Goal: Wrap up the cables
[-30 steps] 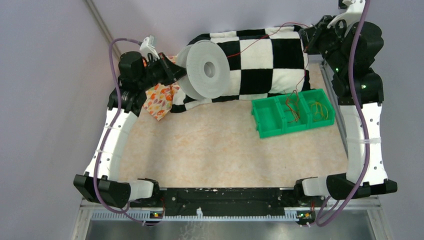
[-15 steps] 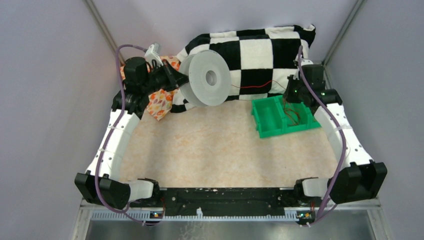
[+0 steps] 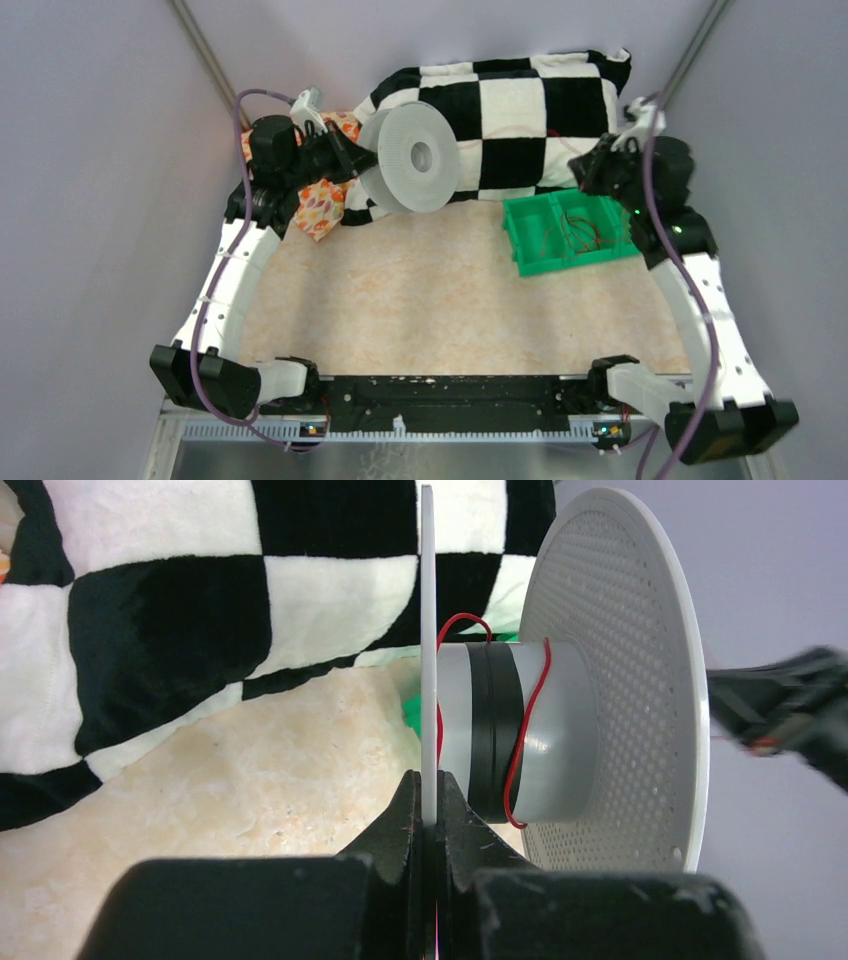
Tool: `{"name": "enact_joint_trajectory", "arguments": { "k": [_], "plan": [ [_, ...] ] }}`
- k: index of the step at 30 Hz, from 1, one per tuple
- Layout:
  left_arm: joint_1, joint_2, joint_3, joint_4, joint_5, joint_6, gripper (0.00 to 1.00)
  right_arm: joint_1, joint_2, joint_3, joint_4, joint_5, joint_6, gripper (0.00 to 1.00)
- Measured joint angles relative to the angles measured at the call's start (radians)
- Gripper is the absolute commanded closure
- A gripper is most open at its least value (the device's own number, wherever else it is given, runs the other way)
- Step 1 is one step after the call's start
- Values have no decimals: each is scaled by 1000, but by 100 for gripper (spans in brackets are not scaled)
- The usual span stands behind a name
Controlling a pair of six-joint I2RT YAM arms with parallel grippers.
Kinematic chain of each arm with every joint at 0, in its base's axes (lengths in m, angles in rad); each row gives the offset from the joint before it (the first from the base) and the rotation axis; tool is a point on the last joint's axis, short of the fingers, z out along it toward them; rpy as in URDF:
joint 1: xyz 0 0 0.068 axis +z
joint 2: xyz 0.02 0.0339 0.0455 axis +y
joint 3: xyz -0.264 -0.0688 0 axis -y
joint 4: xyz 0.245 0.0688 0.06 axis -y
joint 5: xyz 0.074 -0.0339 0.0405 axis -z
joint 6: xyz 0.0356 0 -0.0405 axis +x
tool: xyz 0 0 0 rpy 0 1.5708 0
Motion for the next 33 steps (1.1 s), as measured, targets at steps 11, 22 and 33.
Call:
{"name": "enact_joint_trajectory", "arguments": {
  "k": [11, 22, 33],
  "plan": [
    [0, 0, 0, -4, -13, -2, 100, 3, 145, 289, -123, -67, 0, 100],
    [0, -2, 0, 146, 80, -109, 100, 187, 130, -3, -71, -111, 10, 100],
    [-1, -21, 69, 120, -83, -111, 100, 501, 80, -144, -98, -123, 36, 100]
  ]
}}
